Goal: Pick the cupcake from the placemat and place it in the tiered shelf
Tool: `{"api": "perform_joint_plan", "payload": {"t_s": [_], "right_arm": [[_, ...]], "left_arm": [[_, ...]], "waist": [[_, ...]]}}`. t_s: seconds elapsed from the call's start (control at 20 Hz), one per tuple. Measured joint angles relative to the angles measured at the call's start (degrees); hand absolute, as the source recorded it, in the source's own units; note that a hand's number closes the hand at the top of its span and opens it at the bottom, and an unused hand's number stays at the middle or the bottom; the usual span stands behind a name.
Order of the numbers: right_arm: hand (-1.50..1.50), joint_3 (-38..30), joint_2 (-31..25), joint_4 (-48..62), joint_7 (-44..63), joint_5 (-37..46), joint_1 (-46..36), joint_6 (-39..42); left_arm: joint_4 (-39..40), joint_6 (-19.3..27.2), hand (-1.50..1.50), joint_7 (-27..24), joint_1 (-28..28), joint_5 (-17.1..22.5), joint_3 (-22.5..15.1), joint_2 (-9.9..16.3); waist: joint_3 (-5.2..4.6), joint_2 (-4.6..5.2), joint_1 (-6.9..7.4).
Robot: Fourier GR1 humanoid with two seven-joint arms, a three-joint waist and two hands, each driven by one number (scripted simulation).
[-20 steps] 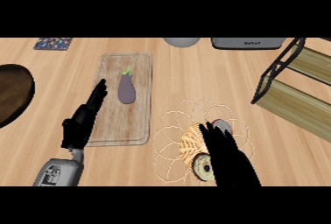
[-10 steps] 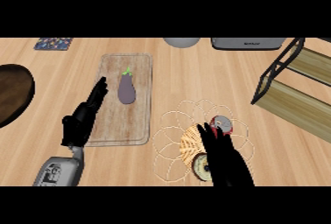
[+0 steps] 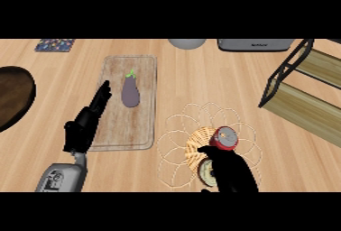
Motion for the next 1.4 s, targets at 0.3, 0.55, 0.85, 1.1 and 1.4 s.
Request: {"api": "perform_joint_plan", "payload": {"t_s": [0.3, 0.55, 0.85, 1.1, 1.4], "right_arm": [[1.50, 0.4, -1.7, 1.9, -4.4, 2.9, -0.5, -1.2], [1.50, 0.7, -1.8, -0.1, -5.7, 4.9, 1.2, -2.2], [1.50, -3.9, 3.4, 2.3, 5.7, 6.5, -2.9, -6.7], [1.50, -7.5, 4.9, 5.3, 16.8, 8.0, -10.2, -15.6], [1.50, -7.5, 5.2, 3.2, 20.3, 12.3, -18.5, -24.8]], "left_arm": [[0.8, 0.2, 0.00, 0.1, -0.9, -0.8, 0.5, -0.6], [1.8, -0.7, 0.00, -1.0, -0.9, -0.8, 1.3, -0.6], [0.3, -0.3, 0.00, -0.1, -0.4, -1.3, 0.6, -1.3], [0.3, -0.4, 0.00, 0.4, -0.9, -1.4, 0.2, -1.7], [0.3, -0.8, 0.00, -0.1, -0.1, -1.3, 0.5, -1.2]], "waist": [[0.00, -0.04, 0.03], [0.06, 0.06, -0.03], [0.15, 0.36, 0.30], [0.18, 0.49, 0.84], [0.17, 0.24, 1.04]]}}
